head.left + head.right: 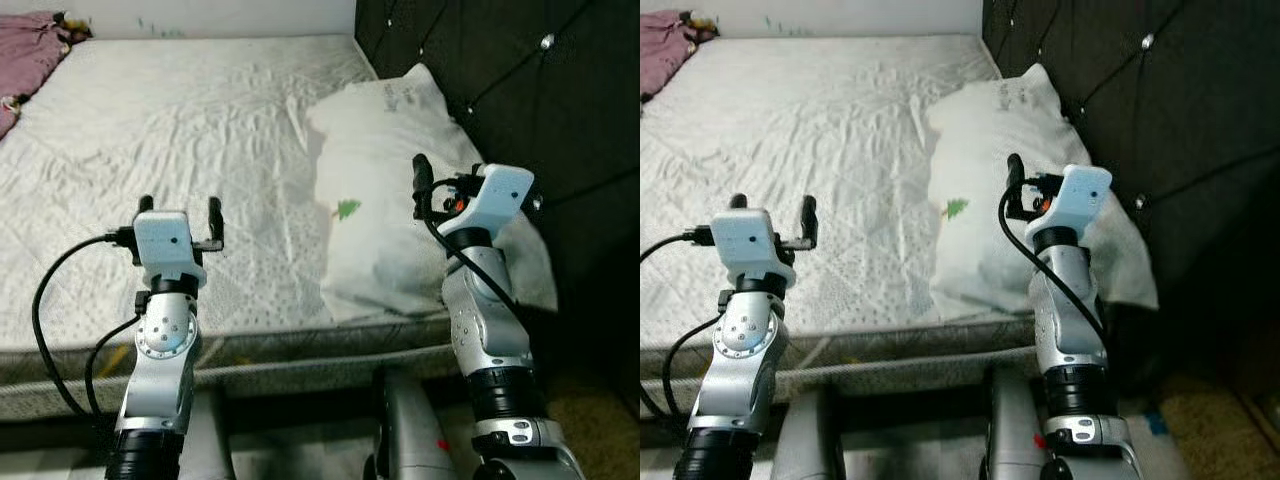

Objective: Clean up the room

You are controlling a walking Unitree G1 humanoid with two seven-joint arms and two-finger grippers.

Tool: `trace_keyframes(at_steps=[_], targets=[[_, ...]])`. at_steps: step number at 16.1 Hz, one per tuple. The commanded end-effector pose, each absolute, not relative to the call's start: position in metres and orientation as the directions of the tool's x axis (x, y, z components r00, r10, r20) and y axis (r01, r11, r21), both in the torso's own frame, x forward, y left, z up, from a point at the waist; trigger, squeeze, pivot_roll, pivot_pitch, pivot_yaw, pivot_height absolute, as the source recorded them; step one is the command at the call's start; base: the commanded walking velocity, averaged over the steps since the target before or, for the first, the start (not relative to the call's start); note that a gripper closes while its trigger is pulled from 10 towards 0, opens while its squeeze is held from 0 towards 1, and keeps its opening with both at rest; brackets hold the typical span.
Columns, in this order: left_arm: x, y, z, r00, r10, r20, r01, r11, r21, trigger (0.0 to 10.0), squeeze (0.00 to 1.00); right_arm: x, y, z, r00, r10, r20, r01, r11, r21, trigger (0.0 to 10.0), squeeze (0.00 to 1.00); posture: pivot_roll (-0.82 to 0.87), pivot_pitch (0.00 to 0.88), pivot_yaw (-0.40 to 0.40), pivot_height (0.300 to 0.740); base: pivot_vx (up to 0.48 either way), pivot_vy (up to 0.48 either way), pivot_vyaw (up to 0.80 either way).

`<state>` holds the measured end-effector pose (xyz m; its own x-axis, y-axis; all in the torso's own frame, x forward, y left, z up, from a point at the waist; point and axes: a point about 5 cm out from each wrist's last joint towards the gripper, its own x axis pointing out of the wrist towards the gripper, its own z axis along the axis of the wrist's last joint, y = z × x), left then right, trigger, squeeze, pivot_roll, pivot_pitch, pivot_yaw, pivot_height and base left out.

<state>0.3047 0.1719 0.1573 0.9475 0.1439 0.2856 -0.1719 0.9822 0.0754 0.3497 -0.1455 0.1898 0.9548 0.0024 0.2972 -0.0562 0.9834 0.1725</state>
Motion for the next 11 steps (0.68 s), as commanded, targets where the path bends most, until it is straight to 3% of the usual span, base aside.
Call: trace_keyframes(at_steps=[1, 11], targets=[[0.306, 0.176, 0.157, 0.942, 0.157, 0.296, -0.188, 0.979, 0.08, 10.0, 0.0, 0.351, -0.145, 0.2, 0.944, 0.002, 0.33, -0.062, 0.983, 0.171, 10.0, 0.0, -0.05, 0.0, 0.006, 0.596, 0.0, 0.0, 0.0], [0.326, 0.178, 0.17, 0.934, 0.112, 0.339, -0.15, 0.985, 0.087, 10.0, 0.0, 0.35, -0.149, 0.188, 0.943, -0.047, 0.331, -0.01, 0.986, 0.167, 10.0, 0.0, -0.06, 0.0, 0.074, 0.725, 0.0, 0.0, 0.0]])
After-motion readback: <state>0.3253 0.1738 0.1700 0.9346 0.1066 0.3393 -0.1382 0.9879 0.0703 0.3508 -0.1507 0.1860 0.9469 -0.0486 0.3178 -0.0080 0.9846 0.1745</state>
